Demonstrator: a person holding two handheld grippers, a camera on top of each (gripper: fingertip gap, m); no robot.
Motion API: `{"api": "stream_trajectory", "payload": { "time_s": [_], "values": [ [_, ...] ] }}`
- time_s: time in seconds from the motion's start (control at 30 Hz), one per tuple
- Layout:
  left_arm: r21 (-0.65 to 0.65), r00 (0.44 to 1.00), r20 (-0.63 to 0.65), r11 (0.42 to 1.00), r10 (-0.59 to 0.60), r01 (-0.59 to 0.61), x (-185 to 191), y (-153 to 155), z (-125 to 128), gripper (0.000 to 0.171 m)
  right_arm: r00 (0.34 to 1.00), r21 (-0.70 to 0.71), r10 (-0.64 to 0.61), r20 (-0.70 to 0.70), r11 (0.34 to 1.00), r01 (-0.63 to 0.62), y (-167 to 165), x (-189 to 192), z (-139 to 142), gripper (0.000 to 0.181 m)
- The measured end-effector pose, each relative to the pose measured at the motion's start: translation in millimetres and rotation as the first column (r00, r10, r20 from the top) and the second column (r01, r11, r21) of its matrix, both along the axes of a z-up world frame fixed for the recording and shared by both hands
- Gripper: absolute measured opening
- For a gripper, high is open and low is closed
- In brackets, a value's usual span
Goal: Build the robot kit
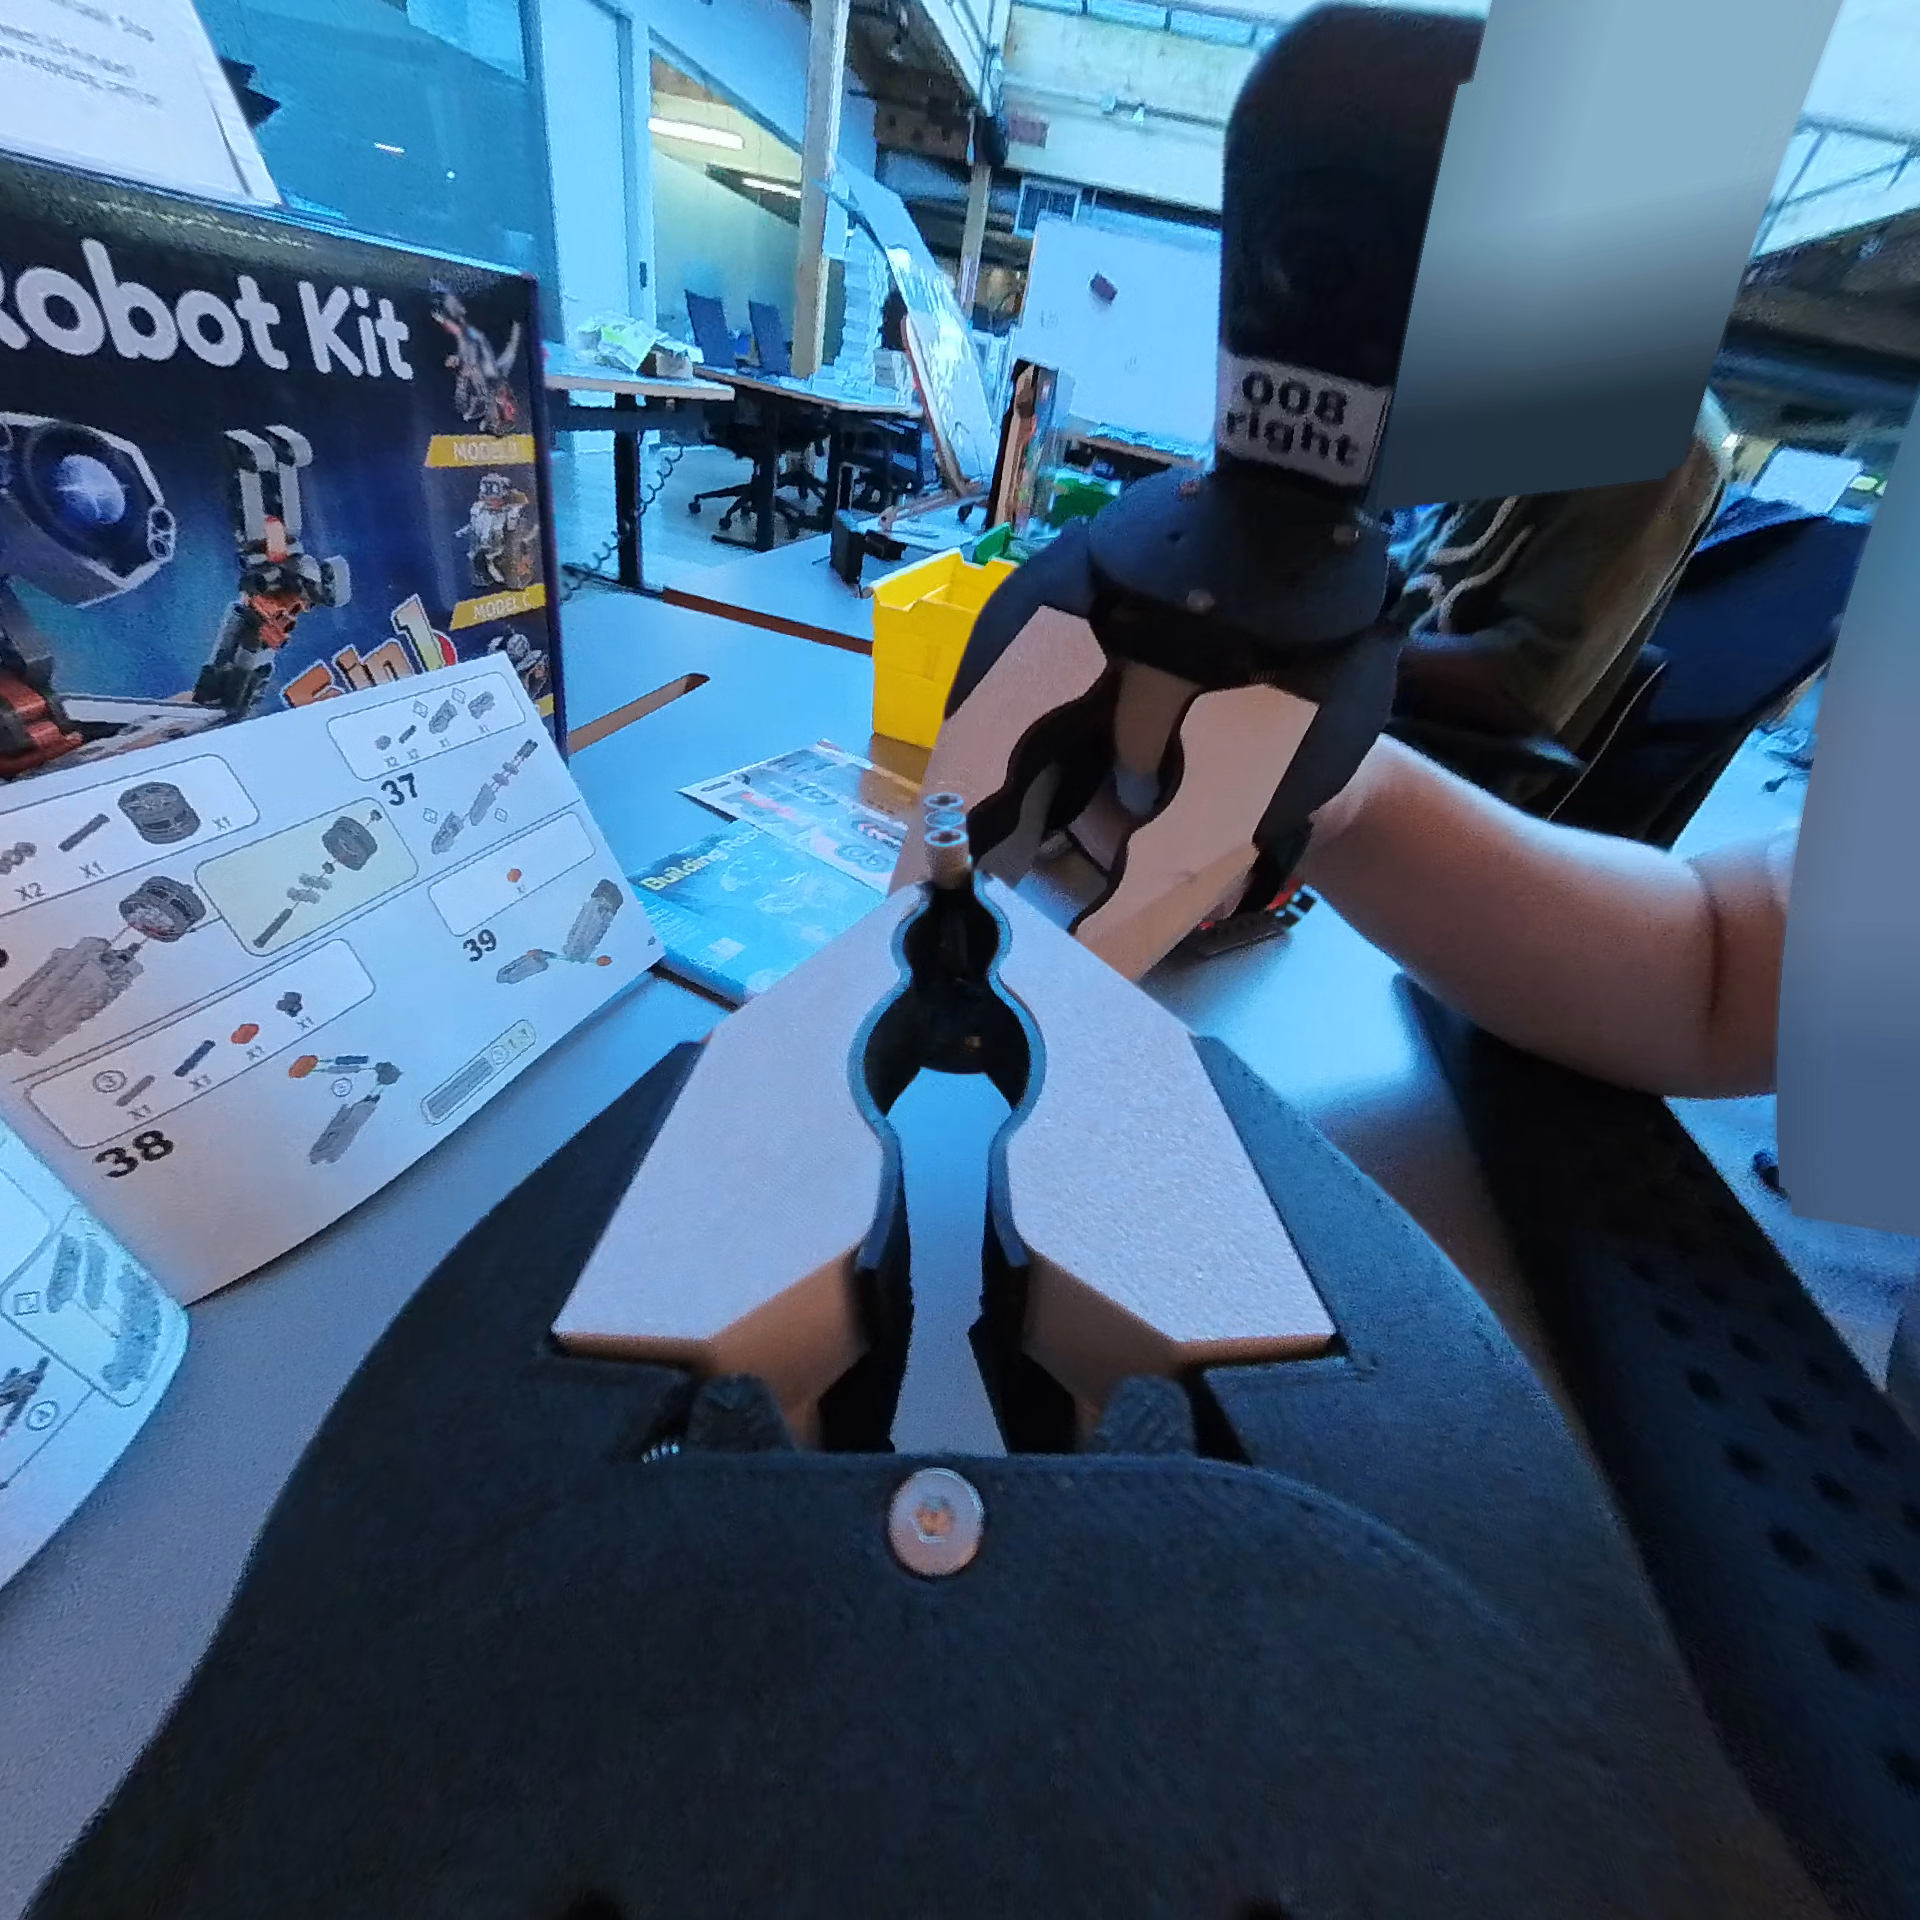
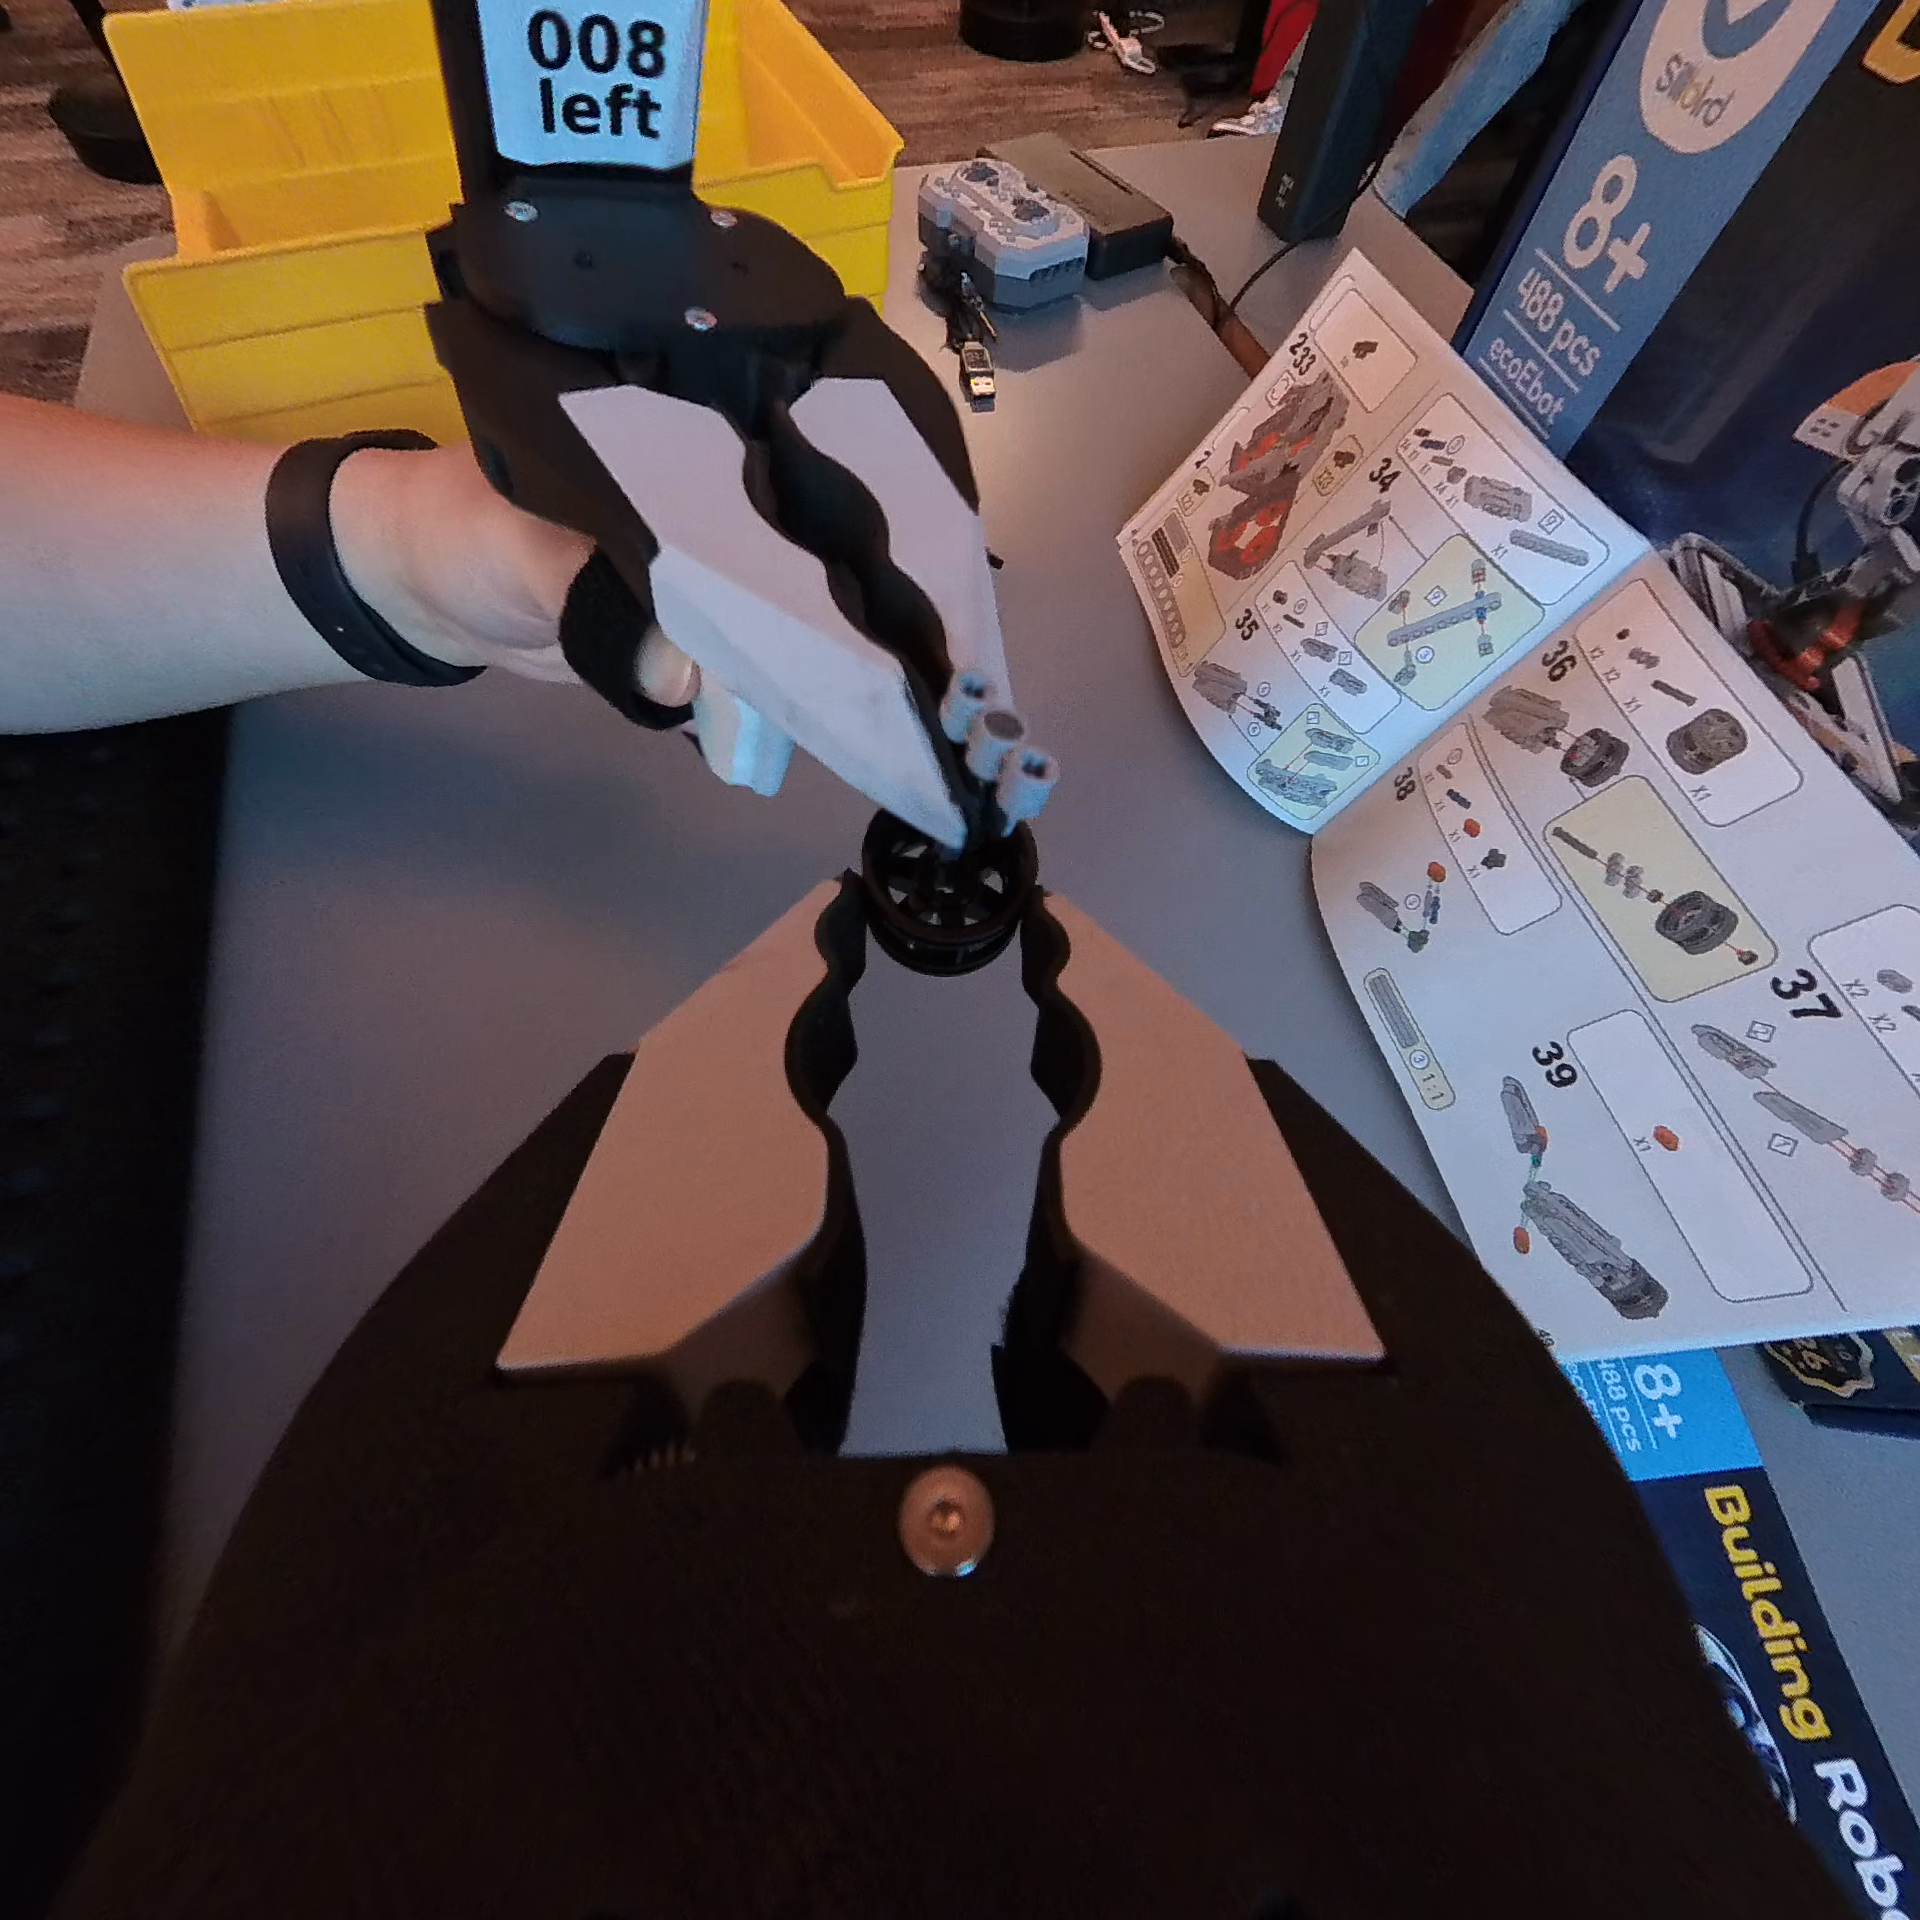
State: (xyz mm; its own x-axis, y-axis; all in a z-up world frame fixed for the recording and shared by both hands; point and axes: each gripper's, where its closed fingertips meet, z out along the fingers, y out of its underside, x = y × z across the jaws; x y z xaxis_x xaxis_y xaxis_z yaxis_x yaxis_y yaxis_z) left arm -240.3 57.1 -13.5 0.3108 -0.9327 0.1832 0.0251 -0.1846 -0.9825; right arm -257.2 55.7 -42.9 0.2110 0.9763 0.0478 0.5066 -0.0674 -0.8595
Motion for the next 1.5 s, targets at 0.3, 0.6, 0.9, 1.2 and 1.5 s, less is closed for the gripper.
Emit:
{"api": "stream_trajectory", "payload": {
  "time_s": [0.3, 0.6, 0.9, 1.2, 1.5],
  "values": [
    [0.03, 0.998, -0.063, 0.999, -0.013, 0.015, 2.0, -2.7, -6.4, 0.002, 1.0, -0.06, 0.017, -0.012, 0.998, -0.017, -4.1, -1.2, 0.2, 0.029],
    [0.081, 0.988, -0.117, 0.991, -0.097, 0.107, 2.1, -16.4, -6.1, 0.001, 0.996, -0.018, 0.092, 0.003, 0.996, -0.092, -13.9, -1.3, 1.6, 0.029],
    [0.107, 0.966, -0.103, 0.963, -0.238, 0.249, 5.7, -40.2, -0.4, 0.001, 0.963, -0.038, 0.262, -0.068, 0.963, -0.265, -37.8, 0.2, 8.9, 0.029],
    [0.136, 0.966, -0.084, 0.957, -0.245, 0.255, 3.4, -43.7, 8.2, 0.001, 0.955, 0.004, 0.273, -0.115, 0.962, -0.274, -38.8, -1.8, 17.9, 0.029],
    [0.112, 0.975, -0.144, 0.976, -0.169, 0.185, -0.3, -31.4, 2.4, 0.002, 0.976, -0.039, 0.198, -0.092, 0.979, -0.202, -29.7, -5.6, 13.7, 0.028]
  ]
}}
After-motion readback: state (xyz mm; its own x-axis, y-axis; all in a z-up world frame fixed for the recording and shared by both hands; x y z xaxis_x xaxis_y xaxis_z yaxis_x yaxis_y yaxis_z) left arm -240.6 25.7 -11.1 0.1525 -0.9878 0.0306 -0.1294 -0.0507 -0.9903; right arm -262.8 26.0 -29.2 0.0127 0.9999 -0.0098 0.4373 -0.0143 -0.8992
